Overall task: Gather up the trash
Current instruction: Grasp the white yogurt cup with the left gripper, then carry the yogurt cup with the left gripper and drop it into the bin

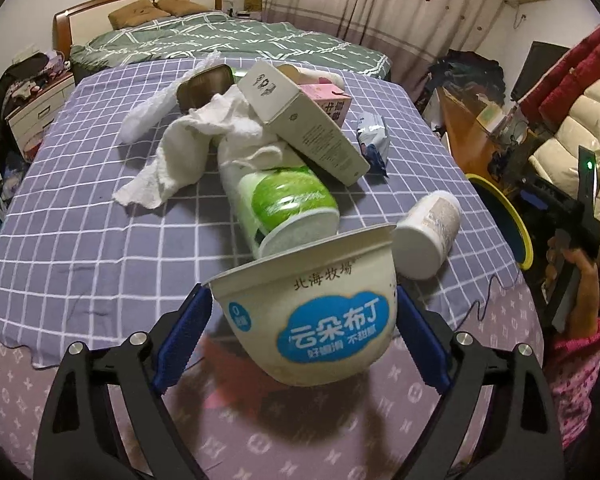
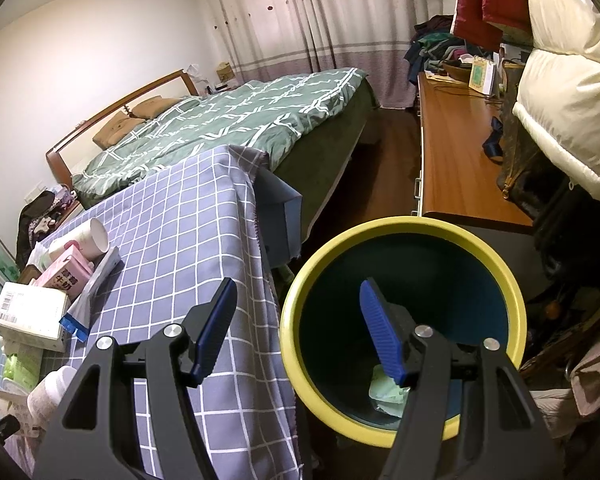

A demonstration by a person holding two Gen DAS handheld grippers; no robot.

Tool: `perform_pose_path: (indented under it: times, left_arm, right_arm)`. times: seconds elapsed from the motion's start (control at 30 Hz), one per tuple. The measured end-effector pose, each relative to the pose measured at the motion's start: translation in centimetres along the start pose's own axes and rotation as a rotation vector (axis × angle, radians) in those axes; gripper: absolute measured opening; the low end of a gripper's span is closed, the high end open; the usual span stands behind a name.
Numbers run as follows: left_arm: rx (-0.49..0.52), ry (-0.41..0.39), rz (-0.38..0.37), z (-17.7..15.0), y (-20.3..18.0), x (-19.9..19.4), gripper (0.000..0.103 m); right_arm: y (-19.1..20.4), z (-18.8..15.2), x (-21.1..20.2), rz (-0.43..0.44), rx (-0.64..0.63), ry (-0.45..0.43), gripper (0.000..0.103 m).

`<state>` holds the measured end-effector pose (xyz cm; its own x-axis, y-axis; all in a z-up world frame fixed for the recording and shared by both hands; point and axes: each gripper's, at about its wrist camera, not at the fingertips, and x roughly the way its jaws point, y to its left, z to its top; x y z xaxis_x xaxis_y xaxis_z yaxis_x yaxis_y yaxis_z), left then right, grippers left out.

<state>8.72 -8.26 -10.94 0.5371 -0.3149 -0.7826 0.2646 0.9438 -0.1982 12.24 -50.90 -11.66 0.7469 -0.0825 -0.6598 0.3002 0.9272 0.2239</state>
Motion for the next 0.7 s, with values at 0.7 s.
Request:
perform_pose_path:
  times: [0.7]
  left_arm:
    - [0.175,-0.092,-0.131,2.1,-6.0,-4.5,0.089]
  right_arm:
    - [-2.2,-1.2,-2.9,-0.015,0.041,-0.048,0.061]
